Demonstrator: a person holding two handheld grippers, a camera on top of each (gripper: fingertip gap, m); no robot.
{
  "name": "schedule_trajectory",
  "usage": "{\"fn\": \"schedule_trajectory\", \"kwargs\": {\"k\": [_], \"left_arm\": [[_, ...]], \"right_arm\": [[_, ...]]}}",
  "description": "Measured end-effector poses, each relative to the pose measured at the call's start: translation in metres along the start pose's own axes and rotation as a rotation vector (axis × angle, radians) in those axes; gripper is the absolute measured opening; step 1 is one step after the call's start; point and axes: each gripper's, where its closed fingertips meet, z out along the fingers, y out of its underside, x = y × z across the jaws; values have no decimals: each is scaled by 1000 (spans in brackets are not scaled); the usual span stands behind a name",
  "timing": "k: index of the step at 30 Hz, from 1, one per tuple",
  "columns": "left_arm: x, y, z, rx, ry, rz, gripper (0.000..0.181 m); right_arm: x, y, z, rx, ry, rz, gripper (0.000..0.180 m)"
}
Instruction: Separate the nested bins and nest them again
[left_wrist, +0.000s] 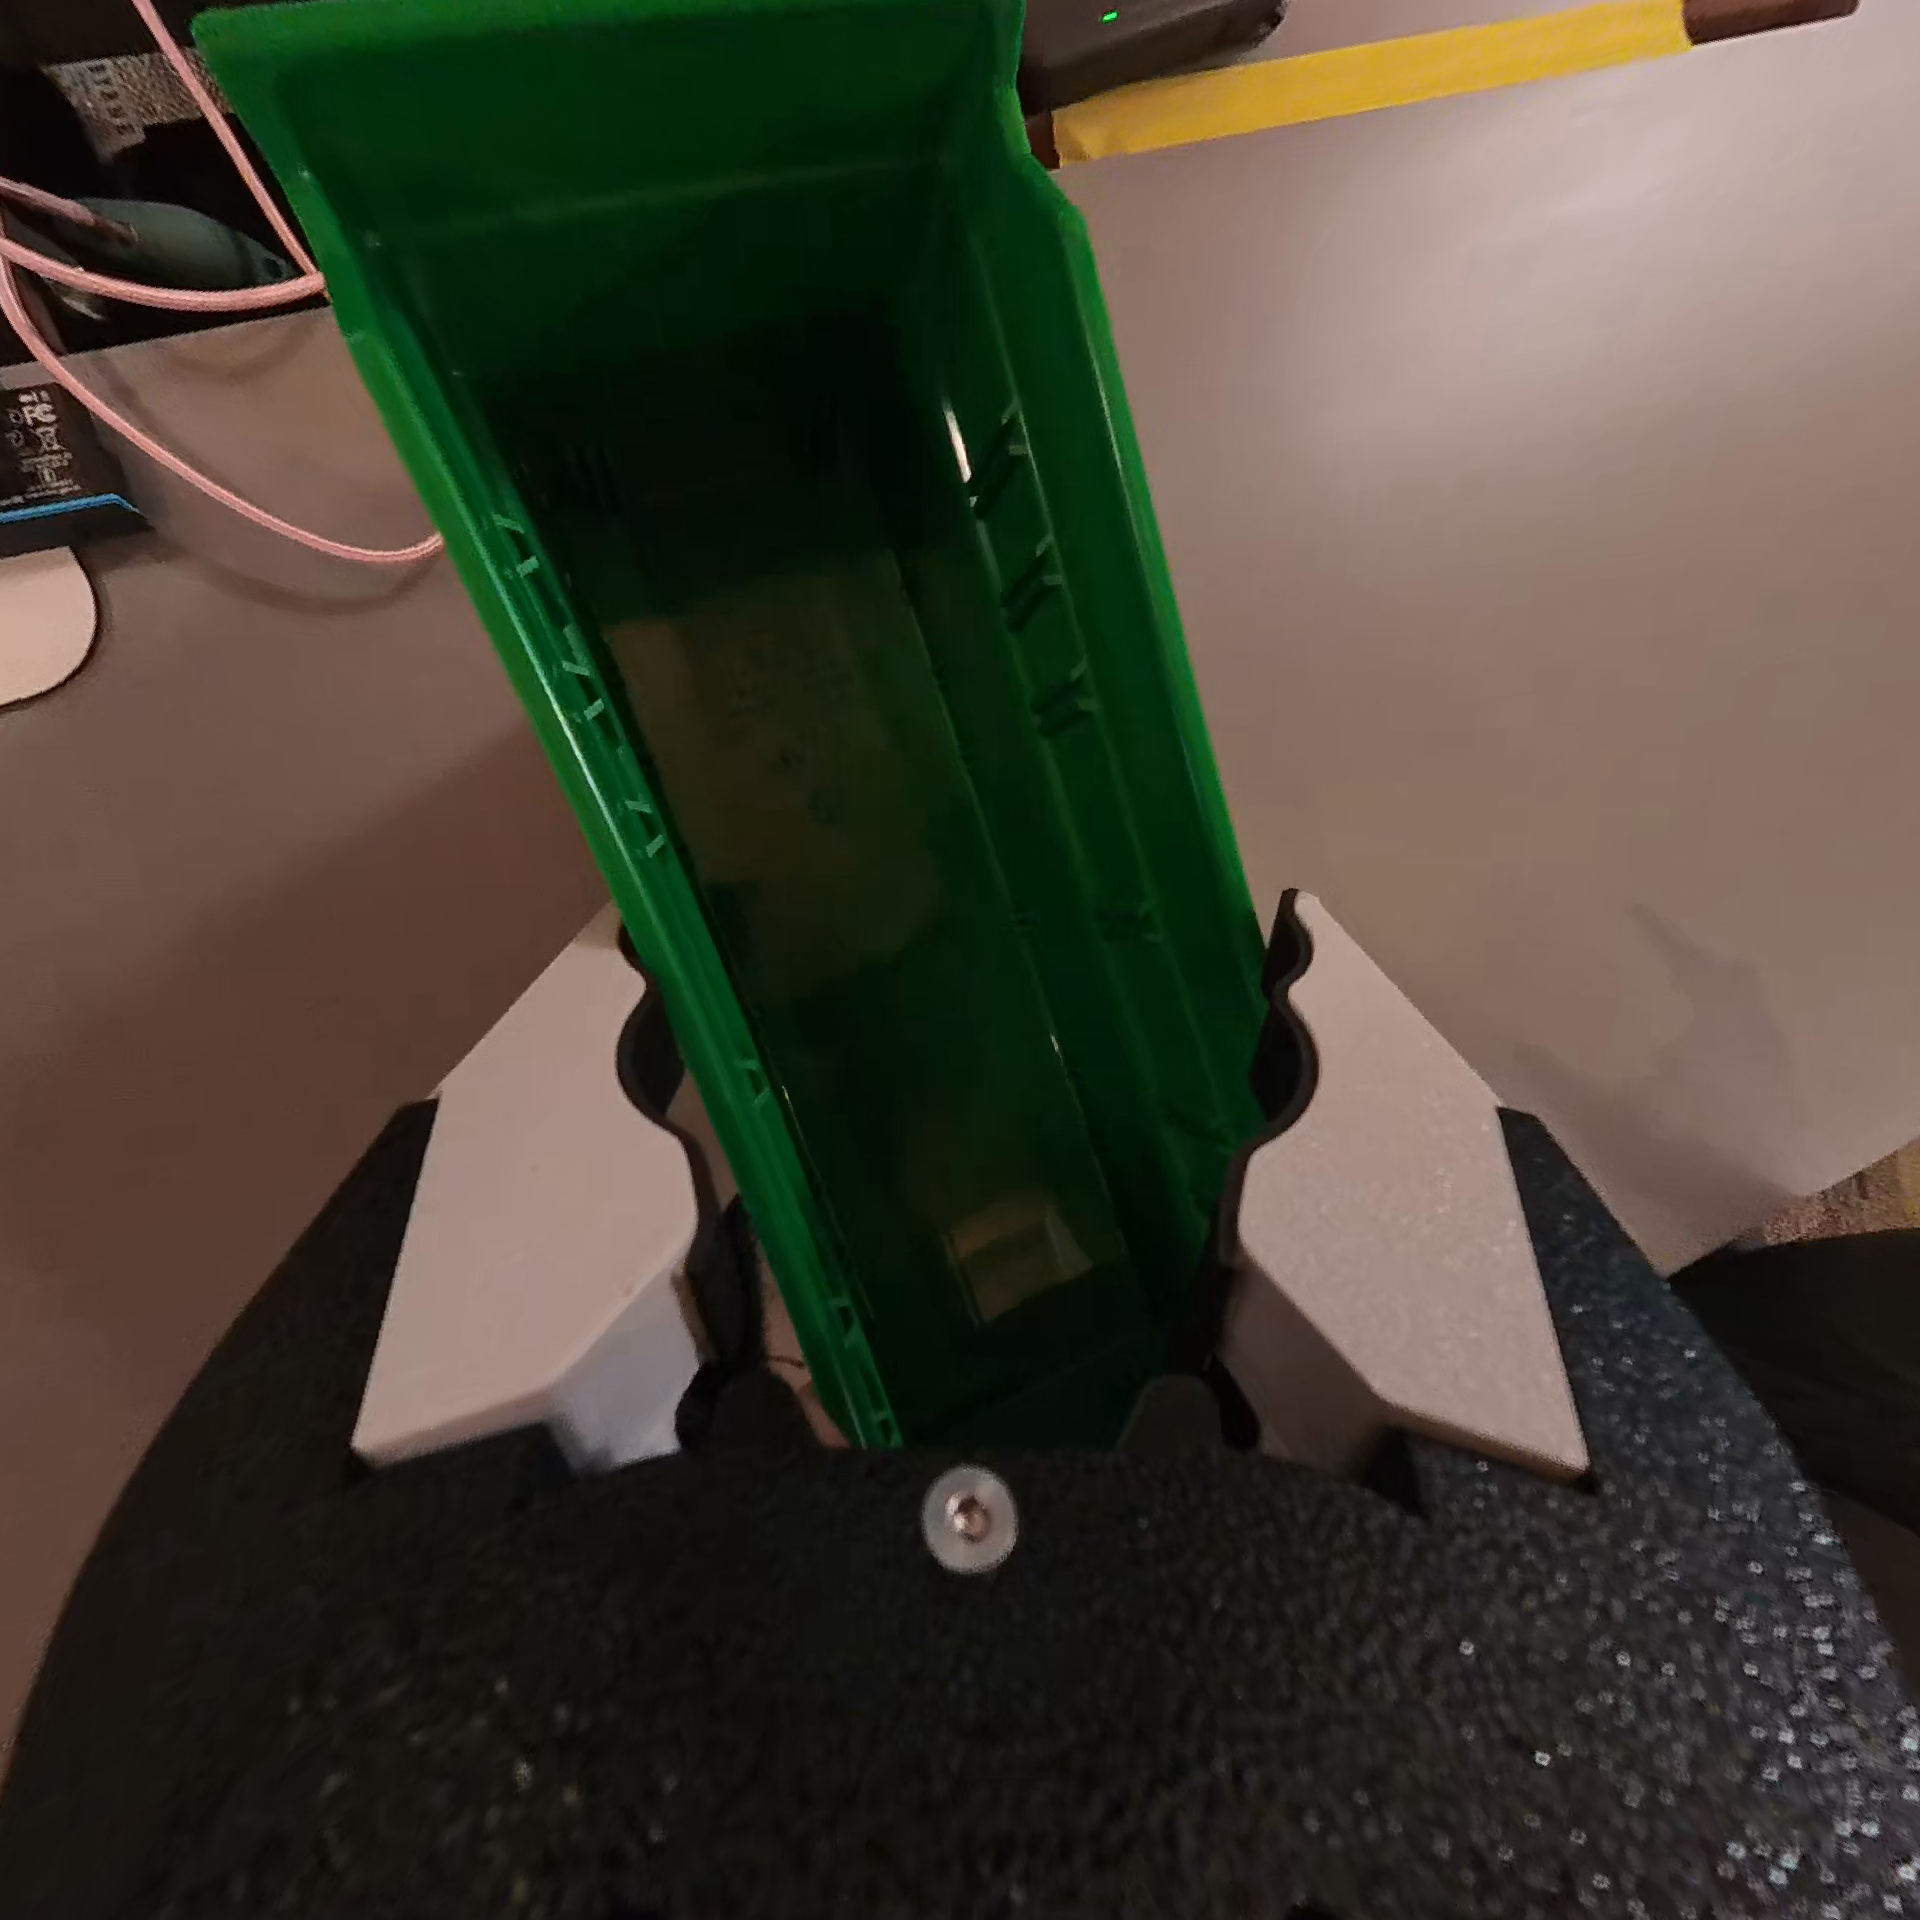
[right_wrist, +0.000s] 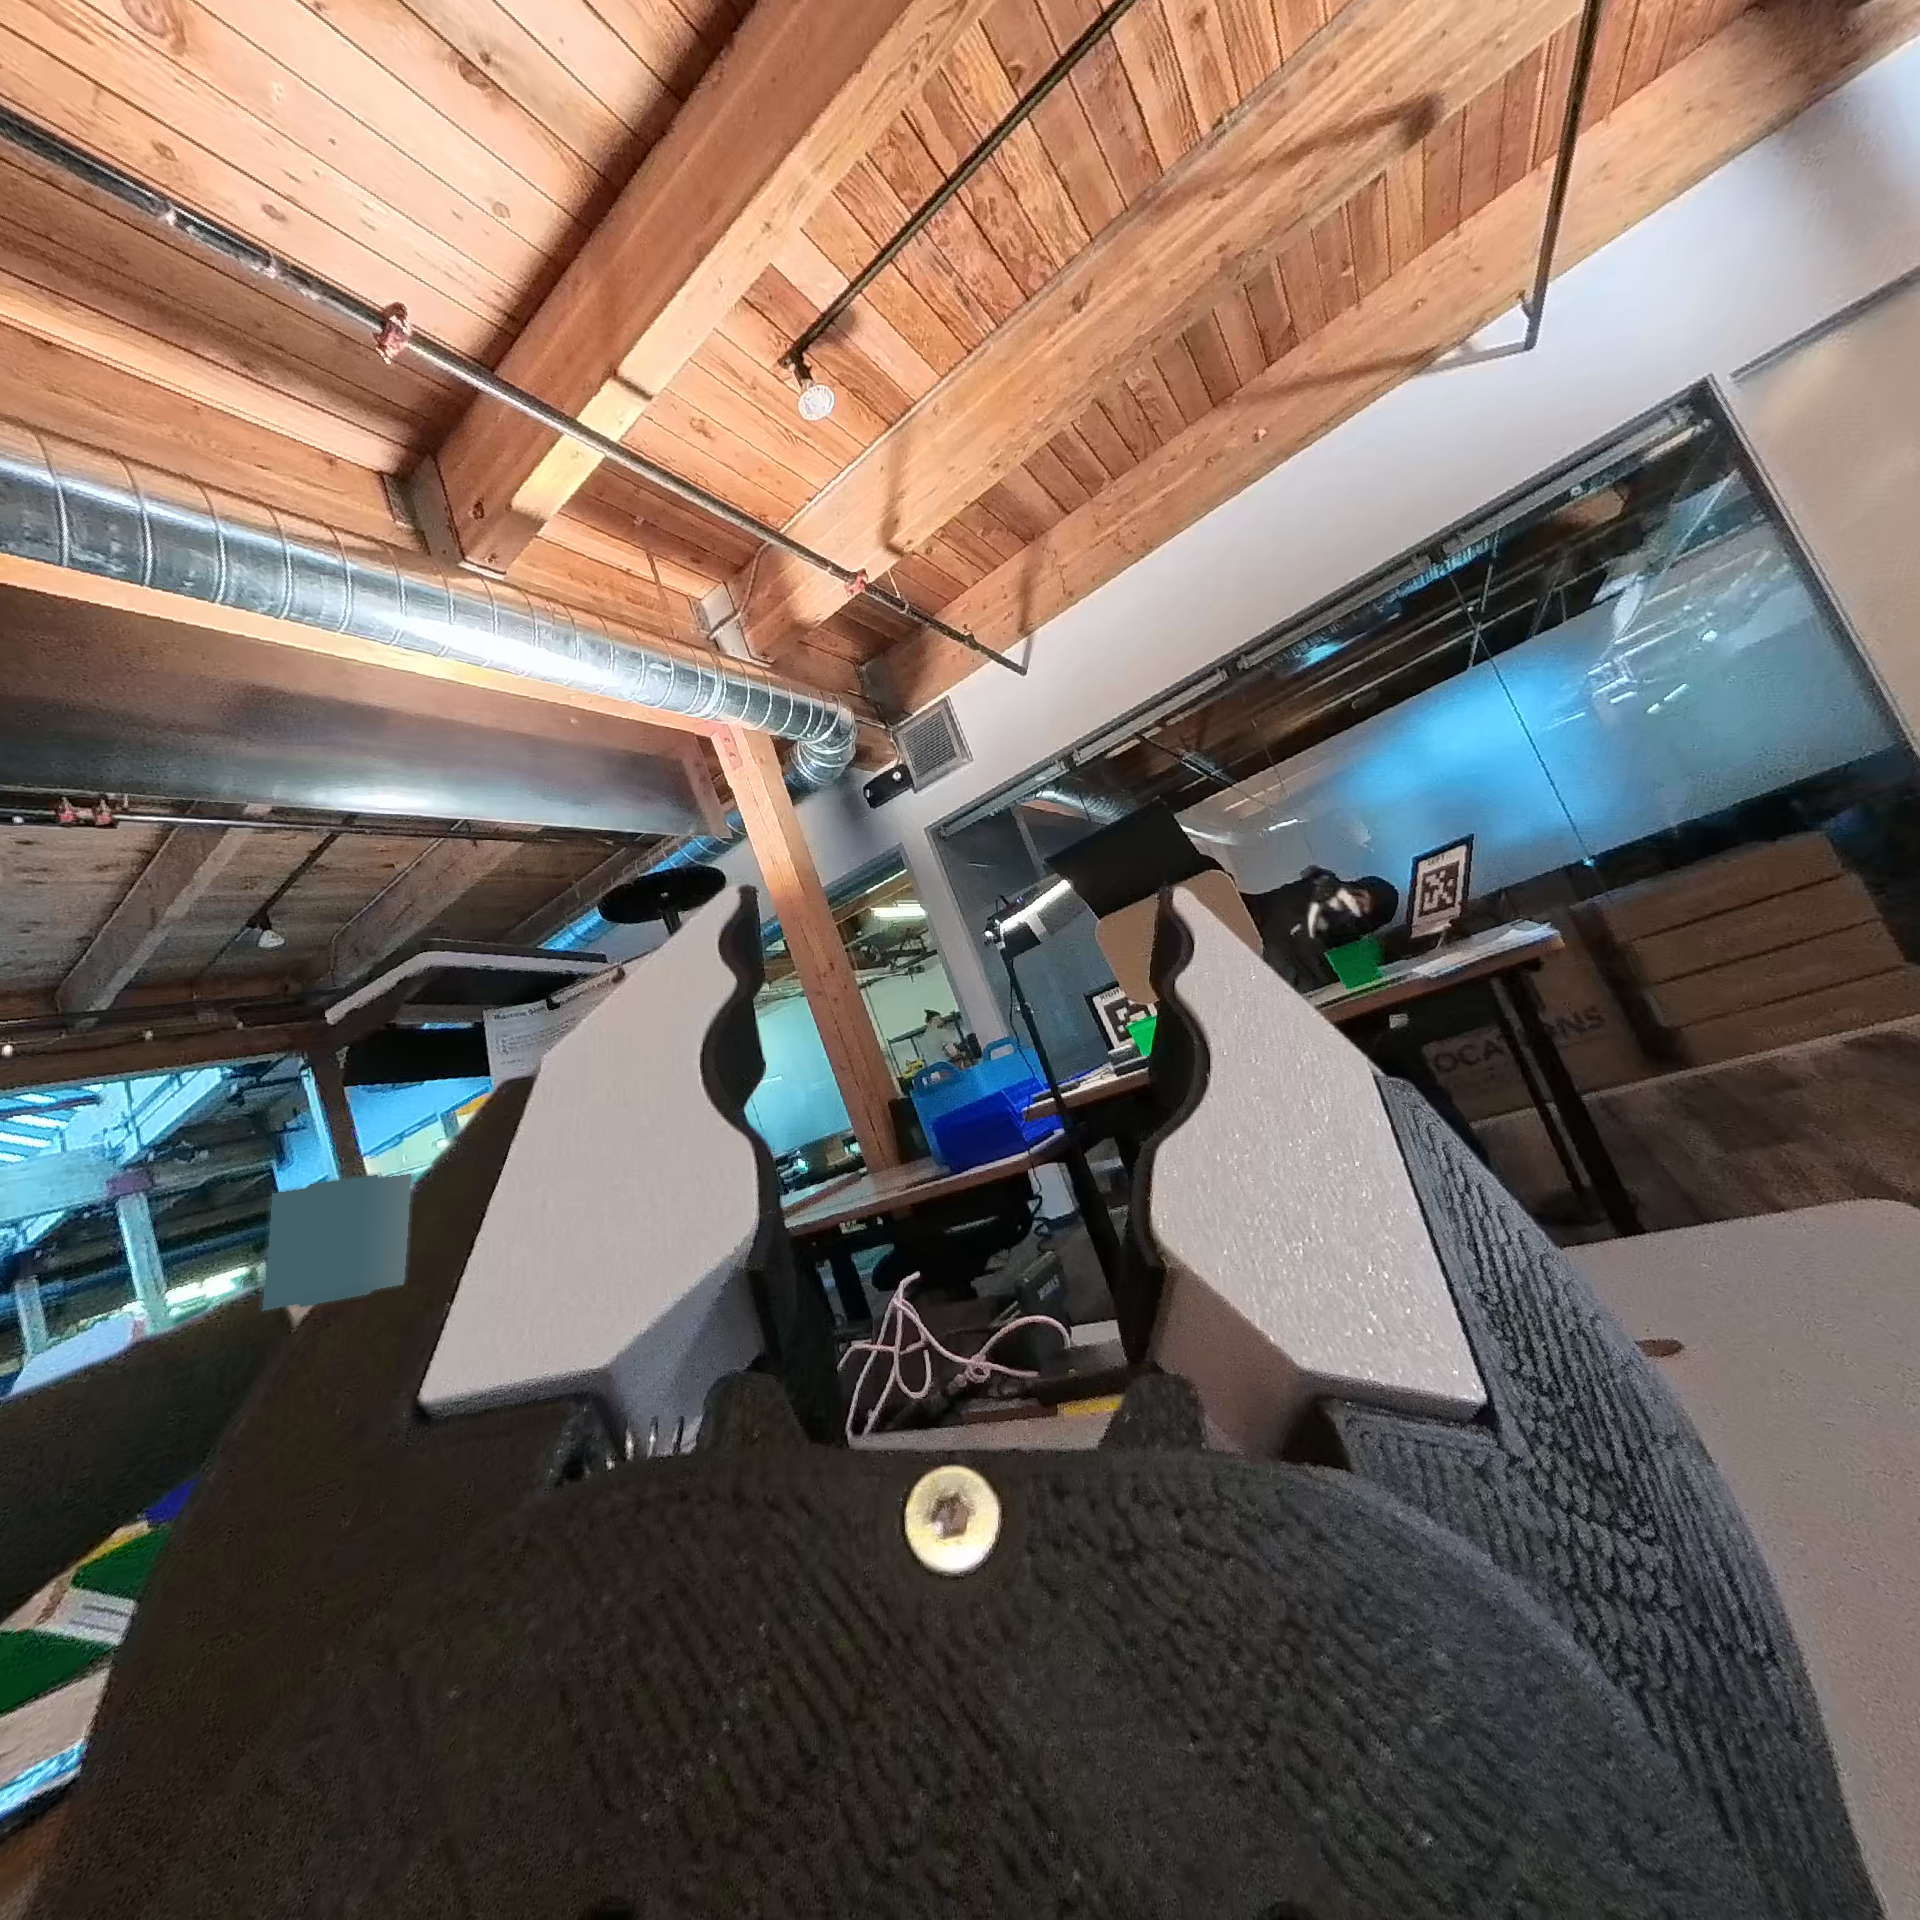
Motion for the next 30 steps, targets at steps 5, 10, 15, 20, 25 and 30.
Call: {"fn": "schedule_trajectory", "kwargs": {"k": [5,10,15,20,25,30], "left_arm": [[-3,7,10,25,19,-13,114],[-6,-12,2,209,-21,94,124],[-3,-35,-80,782,-19,170,141],[-30,46,-152,1359,55,3,134],[-68,137,-103,1486,253,-232,128],[-58,170,-89,1536,352,-298,129]], "right_arm": [[-1,9,5,-28,6,-11,75],[-9,20,12,-70,11,-49,75],[-23,38,22,-130,15,-116,79],[-41,64,35,-199,6,-194,80],[-68,96,49,-250,8,-275,98],[-177,203,52,-476,-326,-131,110]]}}
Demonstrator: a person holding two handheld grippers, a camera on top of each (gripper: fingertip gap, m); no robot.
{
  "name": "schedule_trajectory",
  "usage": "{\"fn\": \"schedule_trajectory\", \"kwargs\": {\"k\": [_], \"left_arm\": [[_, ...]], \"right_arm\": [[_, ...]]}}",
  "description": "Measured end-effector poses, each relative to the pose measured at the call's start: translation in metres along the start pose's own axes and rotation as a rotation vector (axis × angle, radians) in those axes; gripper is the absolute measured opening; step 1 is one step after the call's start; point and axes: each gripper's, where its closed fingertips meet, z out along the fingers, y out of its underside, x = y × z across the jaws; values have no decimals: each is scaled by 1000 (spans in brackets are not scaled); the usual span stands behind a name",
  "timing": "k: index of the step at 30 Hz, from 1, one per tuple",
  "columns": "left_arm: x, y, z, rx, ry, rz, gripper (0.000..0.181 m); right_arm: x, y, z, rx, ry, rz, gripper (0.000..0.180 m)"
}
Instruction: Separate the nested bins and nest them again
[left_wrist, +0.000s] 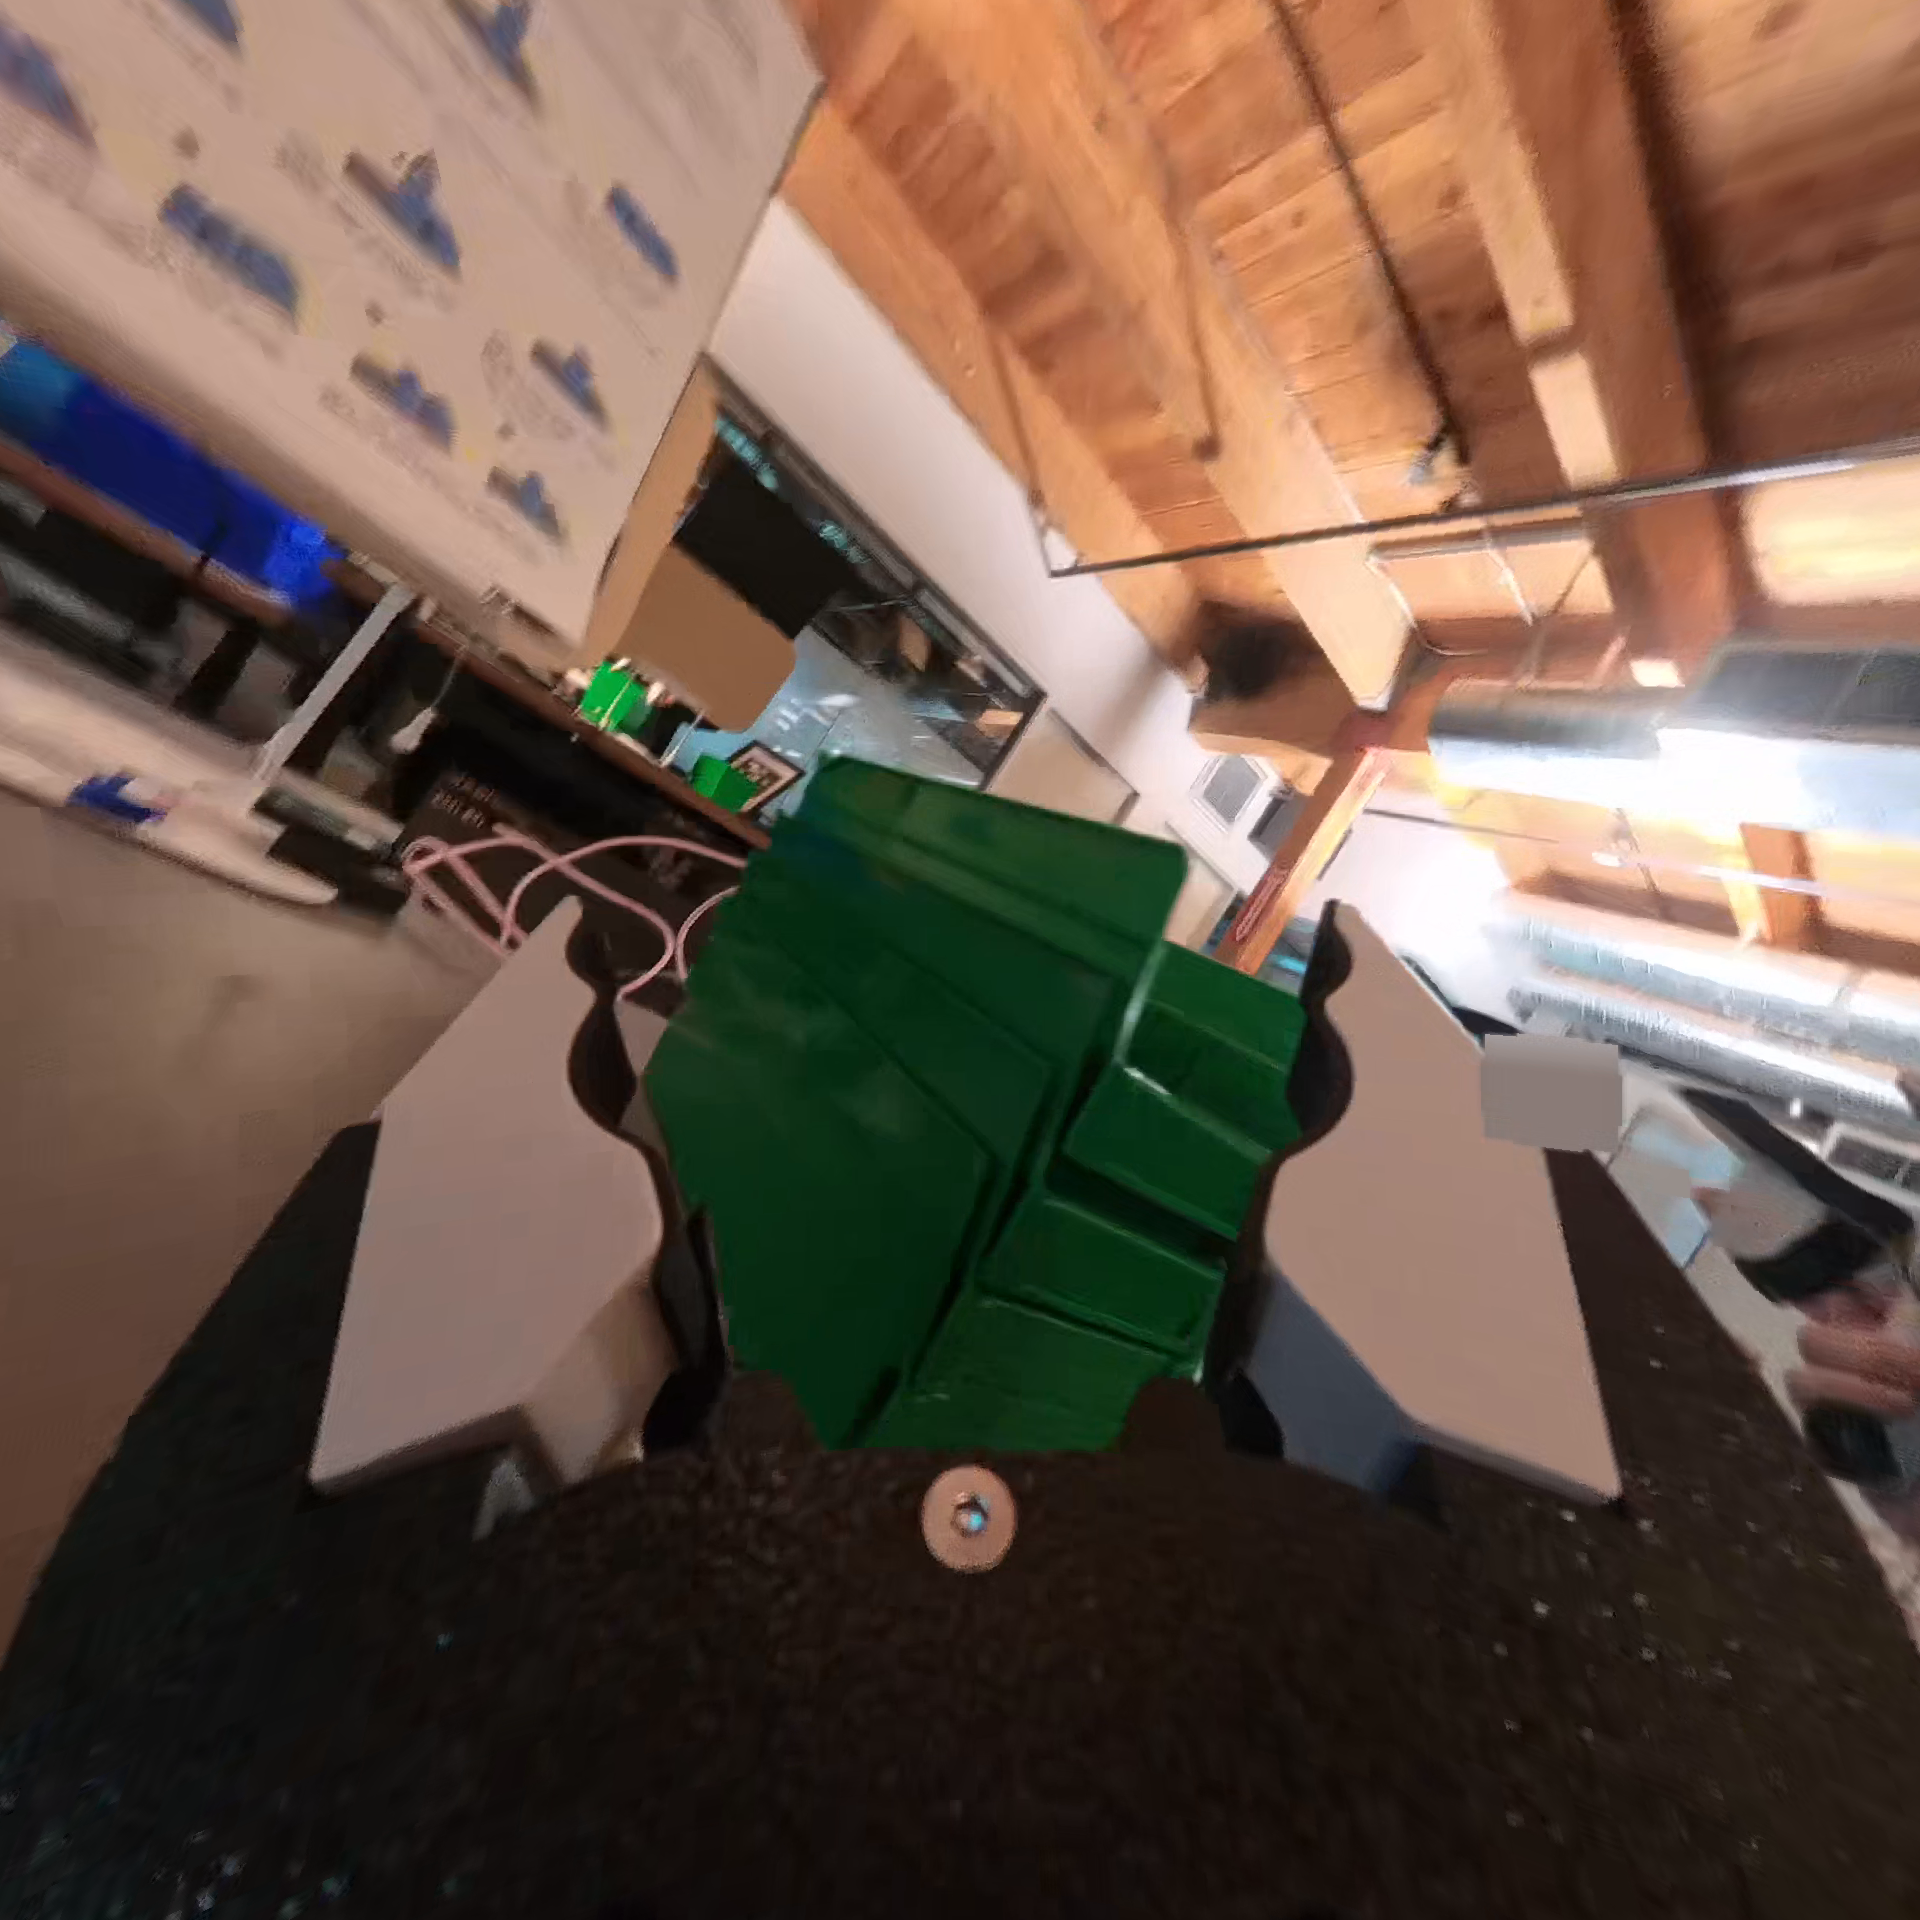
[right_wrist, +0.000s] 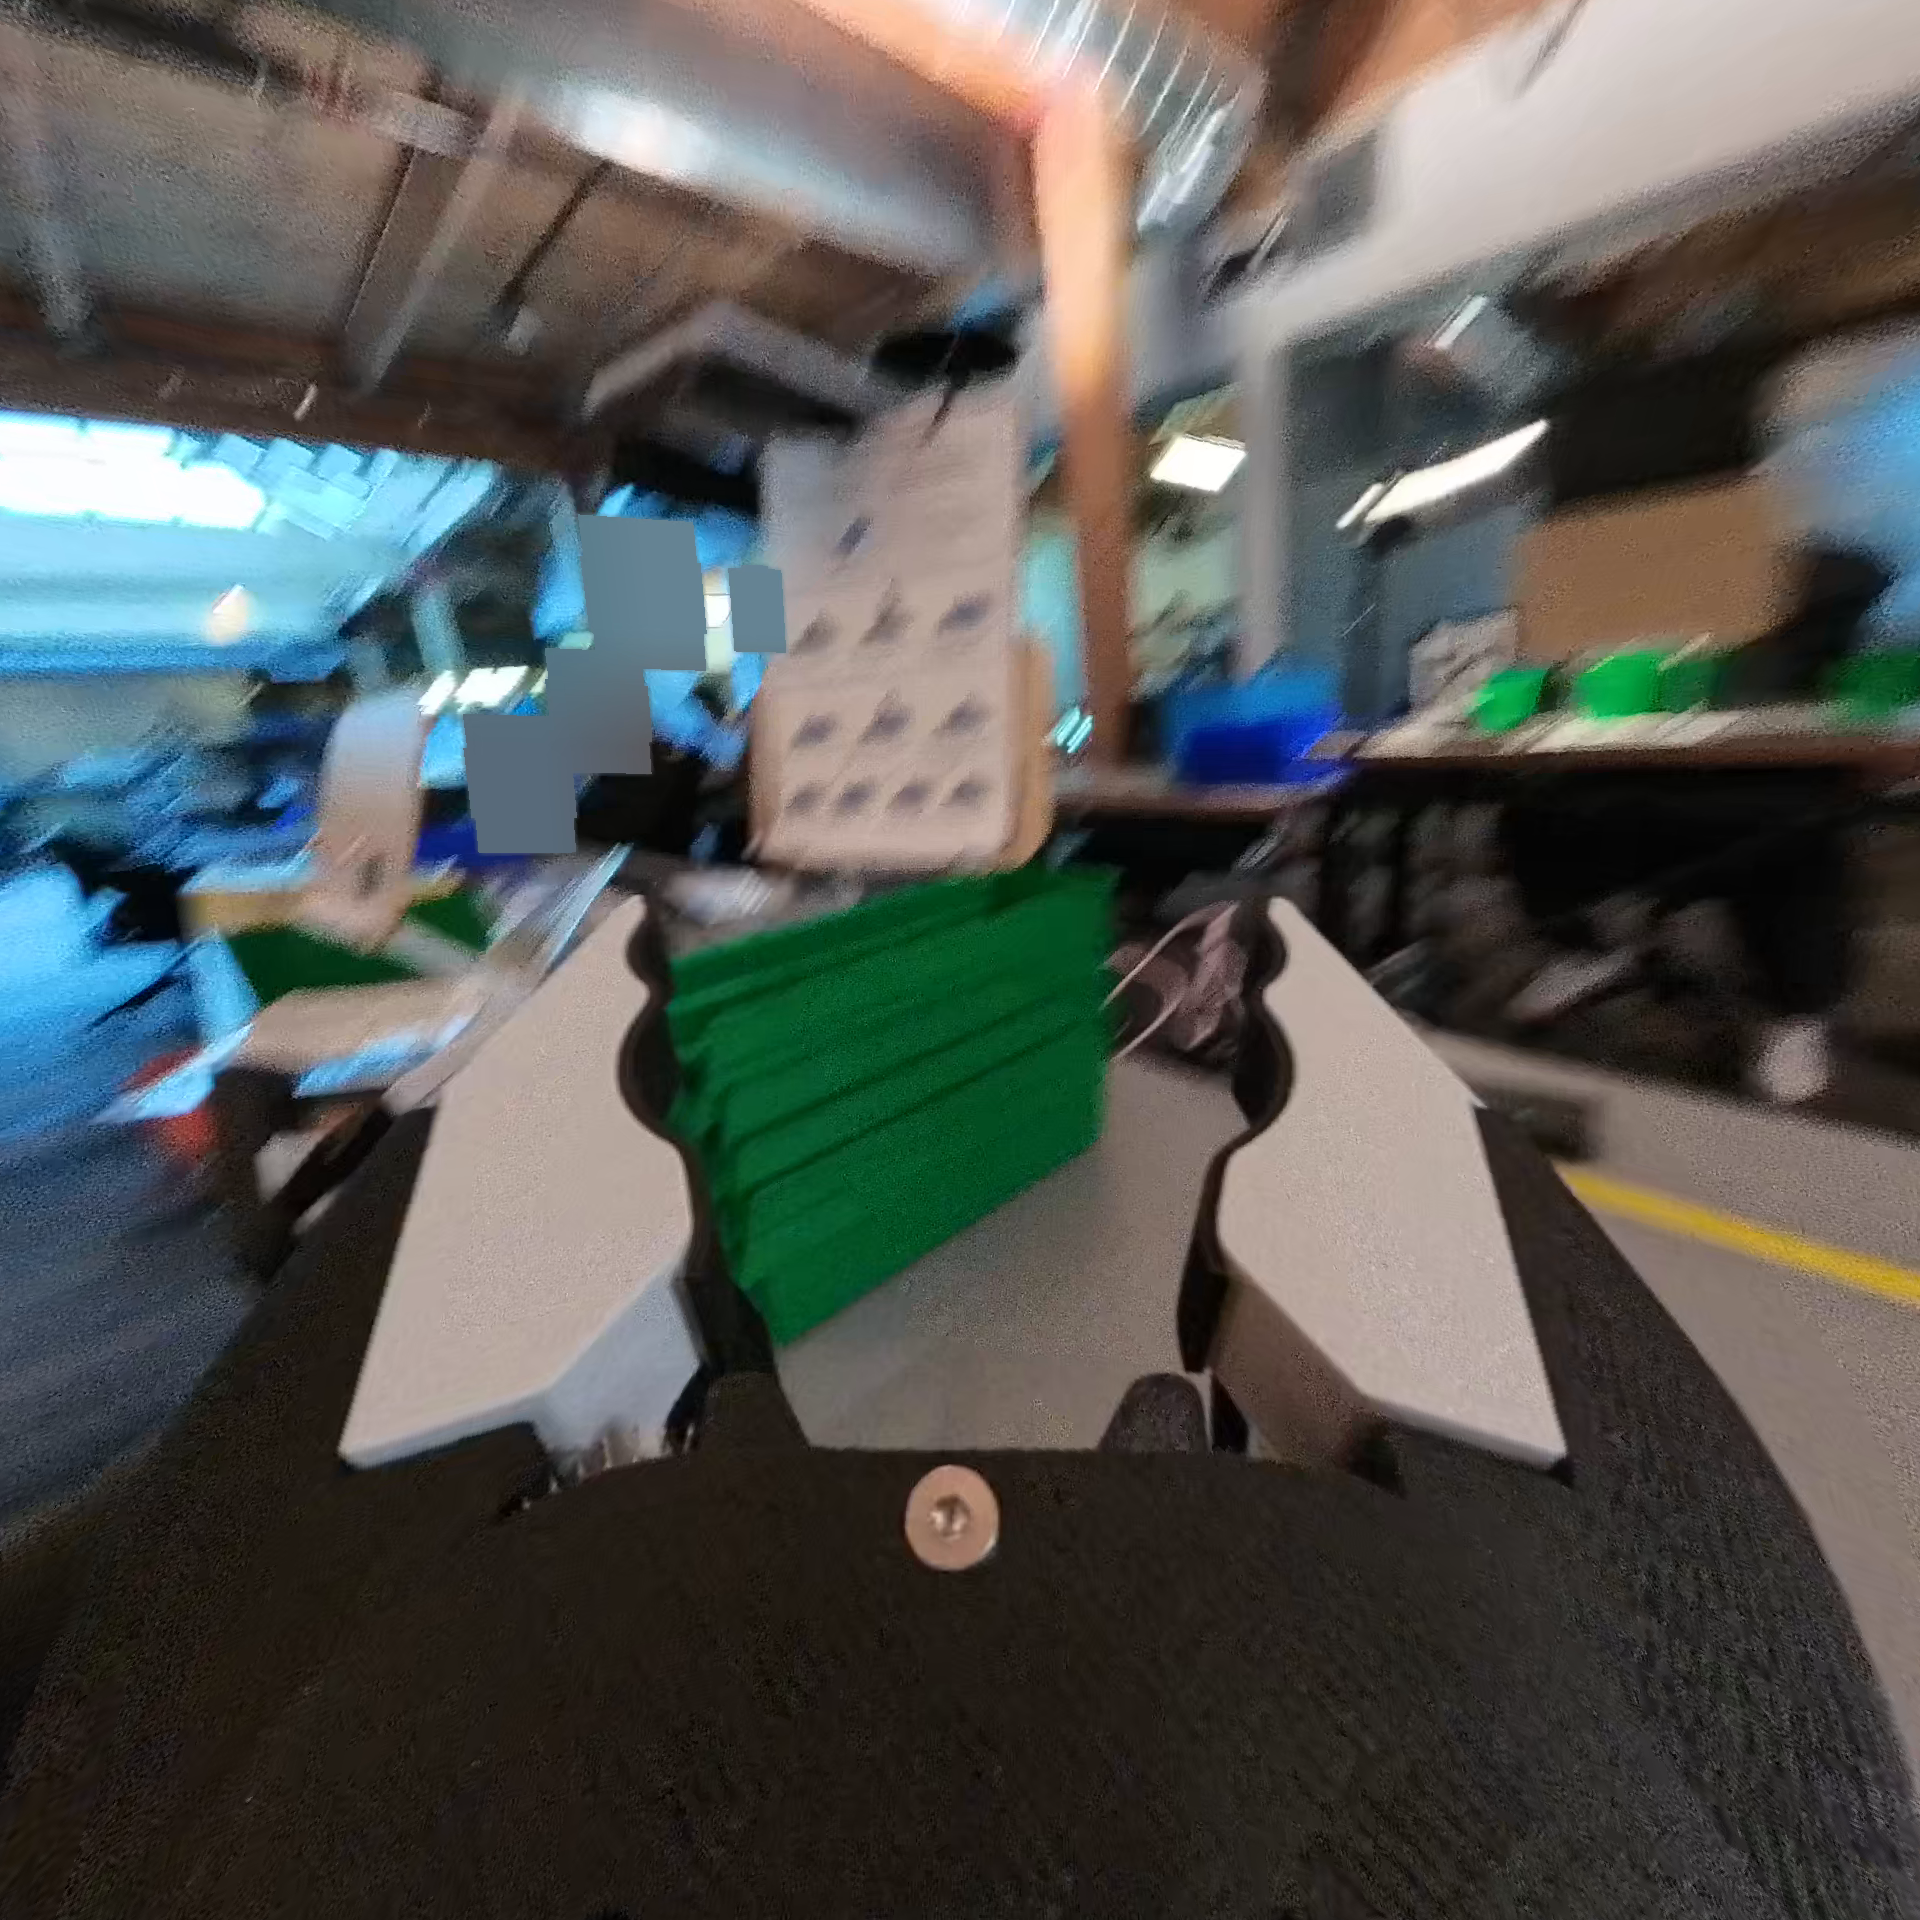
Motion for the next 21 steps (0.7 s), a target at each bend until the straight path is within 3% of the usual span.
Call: {"fn": "schedule_trajectory", "kwargs": {"k": [4,8,11,15,21], "left_arm": [[25,60,12,-333,98,189,136],[40,70,7,-355,186,117,138],[45,75,6,-384,244,43,134],[57,96,4,-489,327,20,133],[69,106,-2,-541,402,52,131]], "right_arm": [[-63,71,88,-317,-153,38,129],[-84,105,172,-632,-185,174,143],[-73,140,219,-903,-83,183,146],[-57,185,238,-1228,77,151,135],[-52,203,254,-1367,220,181,141]]}}
